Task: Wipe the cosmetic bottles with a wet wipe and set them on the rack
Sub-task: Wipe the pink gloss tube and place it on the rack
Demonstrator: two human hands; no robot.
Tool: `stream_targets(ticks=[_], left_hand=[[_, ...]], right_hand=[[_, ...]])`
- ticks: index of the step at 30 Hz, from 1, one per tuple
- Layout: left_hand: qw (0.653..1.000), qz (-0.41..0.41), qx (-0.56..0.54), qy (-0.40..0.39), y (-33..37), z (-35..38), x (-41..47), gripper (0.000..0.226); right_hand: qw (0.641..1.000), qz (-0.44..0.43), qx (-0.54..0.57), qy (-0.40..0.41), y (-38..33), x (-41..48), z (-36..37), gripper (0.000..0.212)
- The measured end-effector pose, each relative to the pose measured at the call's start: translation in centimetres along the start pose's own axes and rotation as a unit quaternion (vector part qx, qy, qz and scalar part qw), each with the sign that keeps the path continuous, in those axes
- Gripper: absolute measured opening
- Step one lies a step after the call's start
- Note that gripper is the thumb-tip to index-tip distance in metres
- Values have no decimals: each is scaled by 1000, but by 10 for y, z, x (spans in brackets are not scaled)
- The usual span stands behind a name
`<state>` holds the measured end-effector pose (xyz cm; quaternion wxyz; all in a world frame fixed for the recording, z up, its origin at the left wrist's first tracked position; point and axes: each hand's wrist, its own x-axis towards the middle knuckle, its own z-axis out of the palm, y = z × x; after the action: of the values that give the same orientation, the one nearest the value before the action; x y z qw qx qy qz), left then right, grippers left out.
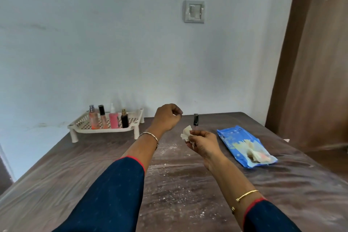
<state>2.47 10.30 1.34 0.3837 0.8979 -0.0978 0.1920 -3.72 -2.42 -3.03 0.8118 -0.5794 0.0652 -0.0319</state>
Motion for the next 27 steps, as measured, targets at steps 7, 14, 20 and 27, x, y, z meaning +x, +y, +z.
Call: stream_targets(ticks=[7,14,20,27], left_hand=[[1000,12,11,-13,13,45,22,18],[999,30,43,-3,6,68,41,21],[996,-2,88,-23,-5,76,56,28],[995,-6,98,-33,-5,79,58,28]], right_hand=[[999,21,12,30,2,20,-36,24],[998,35,-6,51,1,39,-60,21],[998,38,3,41,3,45,-66,20],[998,48,11,46,5,49,-67,19]])
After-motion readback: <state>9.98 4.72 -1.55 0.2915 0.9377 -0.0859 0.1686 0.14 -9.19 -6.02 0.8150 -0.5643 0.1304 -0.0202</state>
